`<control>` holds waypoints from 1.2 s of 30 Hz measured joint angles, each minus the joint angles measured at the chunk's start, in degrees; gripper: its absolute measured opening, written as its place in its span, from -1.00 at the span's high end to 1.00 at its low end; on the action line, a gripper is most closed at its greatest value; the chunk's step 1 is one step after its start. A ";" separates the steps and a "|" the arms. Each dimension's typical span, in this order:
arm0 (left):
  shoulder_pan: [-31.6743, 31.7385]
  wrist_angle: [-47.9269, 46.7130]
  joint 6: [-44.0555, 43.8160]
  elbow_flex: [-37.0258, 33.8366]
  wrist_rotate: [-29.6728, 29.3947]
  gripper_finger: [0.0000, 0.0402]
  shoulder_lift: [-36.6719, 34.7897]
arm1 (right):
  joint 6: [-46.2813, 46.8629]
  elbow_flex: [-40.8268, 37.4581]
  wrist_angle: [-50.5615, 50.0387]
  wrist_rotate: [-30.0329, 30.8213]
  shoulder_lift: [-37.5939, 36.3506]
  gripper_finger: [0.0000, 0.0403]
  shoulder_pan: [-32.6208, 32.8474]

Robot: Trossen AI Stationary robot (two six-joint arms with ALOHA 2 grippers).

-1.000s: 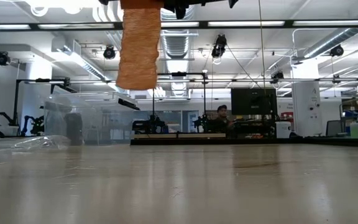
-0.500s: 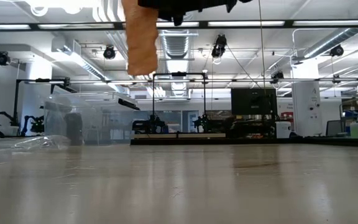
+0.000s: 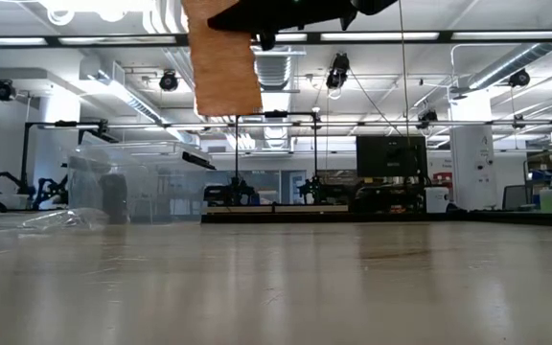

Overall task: Roll bandage
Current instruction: Roll the orange bandage

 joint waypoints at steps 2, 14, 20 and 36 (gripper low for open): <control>0.02 -0.32 -0.41 0.02 -0.20 0.84 -0.62 | -0.02 0.00 -1.28 -0.02 0.00 0.99 -0.01; 0.04 -5.98 0.22 4.79 -9.84 0.84 -0.09 | 1.30 -0.37 -5.16 -0.24 -0.02 1.00 2.25; 0.04 -6.16 2.71 3.82 -13.41 0.83 1.47 | 2.56 -0.48 -5.30 0.37 -0.02 1.00 2.55; -0.07 -2.66 20.67 3.78 -11.99 0.83 2.84 | 4.87 1.51 -7.15 0.20 -1.73 0.23 1.45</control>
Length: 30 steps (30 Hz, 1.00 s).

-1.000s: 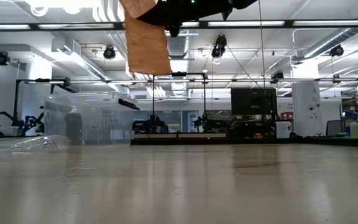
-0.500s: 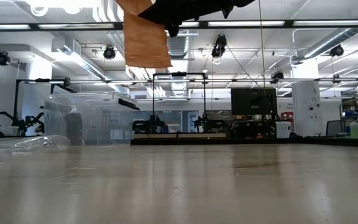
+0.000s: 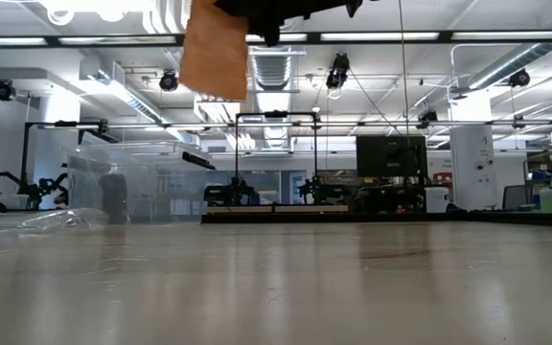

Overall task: Roll bandage
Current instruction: Roll the orange bandage

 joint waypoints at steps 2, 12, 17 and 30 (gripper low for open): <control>-0.12 0.61 3.81 0.00 0.02 0.83 0.00 | 0.70 0.02 0.27 0.02 -0.83 0.08 0.00; -0.11 6.59 13.06 -0.02 0.04 0.82 1.05 | 1.90 1.66 -1.69 6.01 -2.47 -0.42 -0.27; -0.11 8.15 16.50 -0.02 0.04 0.82 1.46 | 1.91 2.03 -1.73 5.99 -2.61 -0.53 -0.56; -0.15 1.34 33.60 -0.02 -0.44 0.82 1.62 | 0.42 2.12 -2.84 4.74 -6.69 -0.53 -2.58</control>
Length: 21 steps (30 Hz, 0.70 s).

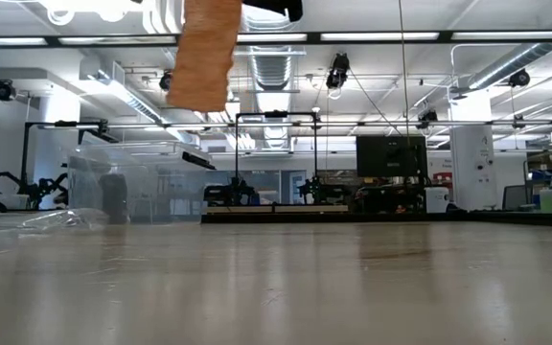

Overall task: Roll bandage
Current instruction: Roll the orange bandage

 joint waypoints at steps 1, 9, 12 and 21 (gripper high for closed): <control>-0.02 -0.55 0.24 0.00 0.00 0.82 0.00 | 0.04 0.00 0.15 -1.21 0.00 -0.54 -0.14; -0.09 -3.94 -1.15 0.09 -3.29 0.82 0.59 | 2.22 -0.16 1.12 -4.70 0.00 -0.59 -0.80; -0.09 -8.49 -3.39 2.82 -3.93 0.82 2.03 | 4.18 -1.35 6.43 -4.77 0.77 -0.58 -1.82; -0.37 -19.43 -9.17 12.46 -3.96 0.82 6.99 | 16.01 -7.67 26.73 -11.67 5.80 -0.55 -4.75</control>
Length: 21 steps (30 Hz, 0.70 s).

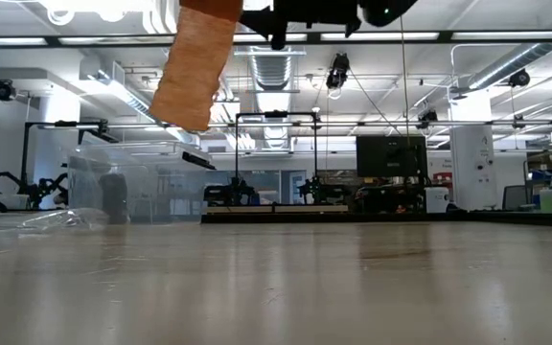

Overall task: Roll bandage
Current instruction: Roll the orange bandage

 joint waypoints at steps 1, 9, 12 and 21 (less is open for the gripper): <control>-0.05 -0.38 -0.02 0.13 0.02 0.82 0.22 | 1.01 0.00 1.15 -0.85 0.61 -0.56 -0.01; -0.40 2.61 1.39 -0.30 -0.41 0.82 0.79 | 6.03 -0.09 3.90 -4.31 1.83 -0.60 0.07; -0.50 3.74 2.32 -0.31 -0.42 0.82 0.79 | 10.56 -0.09 3.88 -4.36 1.83 -0.60 -0.08; -0.61 6.50 4.55 -0.73 -0.39 0.82 2.04 | 23.84 0.04 8.29 -5.73 1.79 -0.53 -0.21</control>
